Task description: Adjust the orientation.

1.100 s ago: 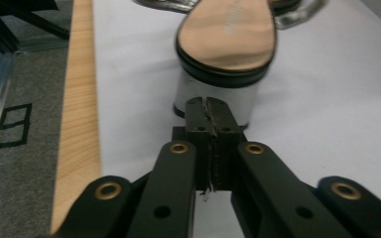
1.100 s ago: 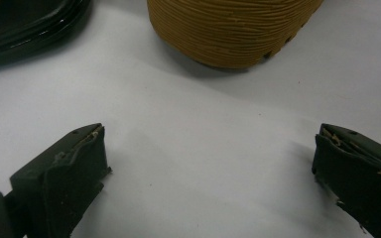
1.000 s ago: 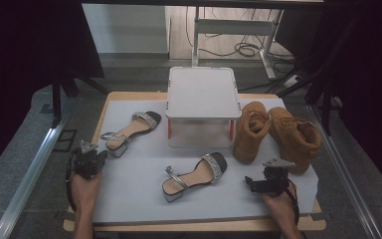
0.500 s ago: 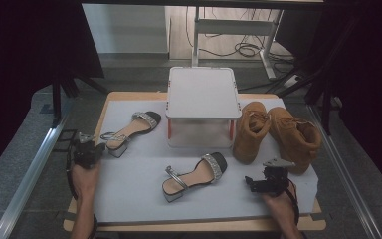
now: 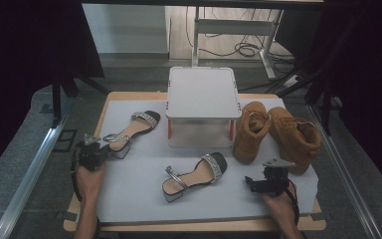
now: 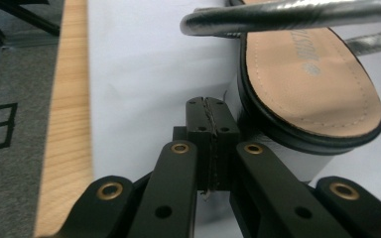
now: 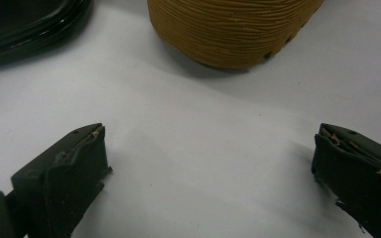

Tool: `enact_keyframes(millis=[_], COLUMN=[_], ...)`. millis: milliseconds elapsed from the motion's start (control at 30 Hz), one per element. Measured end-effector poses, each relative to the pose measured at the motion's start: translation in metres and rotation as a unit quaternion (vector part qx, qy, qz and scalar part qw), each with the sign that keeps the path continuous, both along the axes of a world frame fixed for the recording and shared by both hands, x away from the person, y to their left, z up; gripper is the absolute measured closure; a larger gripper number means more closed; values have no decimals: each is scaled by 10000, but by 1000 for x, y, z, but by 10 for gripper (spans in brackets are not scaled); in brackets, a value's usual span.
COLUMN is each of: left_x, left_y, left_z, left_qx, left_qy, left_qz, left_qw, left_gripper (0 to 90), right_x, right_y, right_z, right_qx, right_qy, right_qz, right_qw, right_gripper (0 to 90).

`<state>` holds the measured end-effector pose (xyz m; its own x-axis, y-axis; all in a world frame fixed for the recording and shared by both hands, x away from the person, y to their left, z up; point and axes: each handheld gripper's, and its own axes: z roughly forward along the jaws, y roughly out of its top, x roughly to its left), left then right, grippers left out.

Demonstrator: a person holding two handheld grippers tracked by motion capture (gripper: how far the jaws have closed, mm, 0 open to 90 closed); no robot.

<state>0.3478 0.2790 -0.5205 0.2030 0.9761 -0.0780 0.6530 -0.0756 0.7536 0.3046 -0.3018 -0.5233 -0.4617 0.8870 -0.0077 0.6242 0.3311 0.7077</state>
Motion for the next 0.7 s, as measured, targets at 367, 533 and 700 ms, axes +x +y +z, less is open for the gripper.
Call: enact_keyframes(millis=[367,533,700], left_x=[-11,-11,-19], left_y=[-23,-23,-22], left_z=[2,2,6], left_qx=[83,82,131], left_qy=[-34,-46,-91], left_qz=[-221,-215,-169], left_qw=[9997,9997,9997], left_gripper=[893,890,833], right_x=[0,0,0], right_y=[0,0,0], right_z=[0,0,0], right_qx=[0,1,2], right_qy=[-3,-4,-5], right_qz=[2,2,3], right_qw=[10000,10000,10000], right_gripper=[9,10,11])
